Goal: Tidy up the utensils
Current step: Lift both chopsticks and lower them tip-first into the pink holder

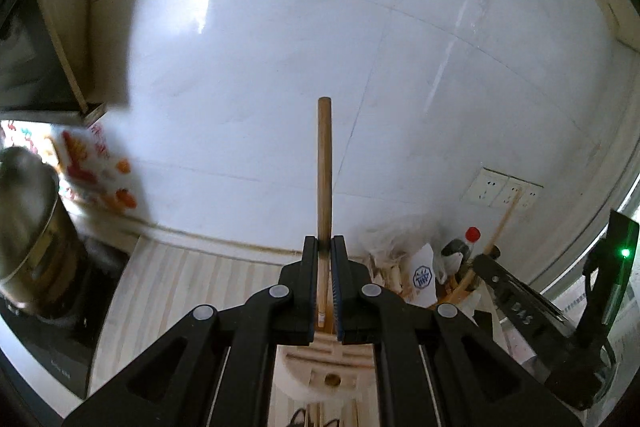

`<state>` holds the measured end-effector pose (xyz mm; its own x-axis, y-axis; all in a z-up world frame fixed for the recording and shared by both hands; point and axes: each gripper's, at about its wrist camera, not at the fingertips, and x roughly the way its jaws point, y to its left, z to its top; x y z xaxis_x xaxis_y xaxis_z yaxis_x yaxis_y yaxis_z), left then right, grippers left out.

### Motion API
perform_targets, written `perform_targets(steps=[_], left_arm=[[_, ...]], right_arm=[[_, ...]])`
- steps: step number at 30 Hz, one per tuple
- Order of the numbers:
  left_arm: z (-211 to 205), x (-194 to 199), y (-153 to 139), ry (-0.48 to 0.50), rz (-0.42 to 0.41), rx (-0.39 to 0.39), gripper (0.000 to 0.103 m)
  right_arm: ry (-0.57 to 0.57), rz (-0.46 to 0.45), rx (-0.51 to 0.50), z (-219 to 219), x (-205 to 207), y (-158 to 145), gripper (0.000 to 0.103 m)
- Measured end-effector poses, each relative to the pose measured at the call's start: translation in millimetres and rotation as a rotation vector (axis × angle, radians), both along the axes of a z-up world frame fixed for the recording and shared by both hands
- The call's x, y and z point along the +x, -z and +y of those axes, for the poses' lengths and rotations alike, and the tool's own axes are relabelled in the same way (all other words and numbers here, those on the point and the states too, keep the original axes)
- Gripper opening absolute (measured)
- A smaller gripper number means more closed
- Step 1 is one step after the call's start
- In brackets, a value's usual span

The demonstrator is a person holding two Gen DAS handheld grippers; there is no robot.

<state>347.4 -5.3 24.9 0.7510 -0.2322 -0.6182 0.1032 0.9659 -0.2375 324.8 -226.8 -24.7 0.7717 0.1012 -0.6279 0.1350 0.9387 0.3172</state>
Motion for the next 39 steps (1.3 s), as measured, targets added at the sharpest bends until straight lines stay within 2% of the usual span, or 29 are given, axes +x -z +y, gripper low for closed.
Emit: perform_targets(steps=[4, 13, 17, 27, 39], left_arm=[[-11, 24, 12, 0.019, 0.030, 0.034, 0.004], [-22, 49, 59, 0.057, 0.154, 0.068, 0.004], [-23, 52, 70, 0.054, 0.190, 0.071, 0.004], [-23, 54, 85, 0.045, 0.232, 0.080, 0.004], [-19, 50, 94, 0.038, 0.263, 0.082, 0.004]], right_arm=[[-0.006, -0.010, -0.005, 10, 29, -2, 0.007], [-0.034, -0.001, -0.018, 25, 68, 29, 0.006], [-0.032, -0.003, -0.015, 26, 71, 38, 0.007], [-0.013, -0.064, 0.001, 26, 76, 36, 0.007], [0.008, -0.180, -0.031, 33, 66, 42, 0.007]])
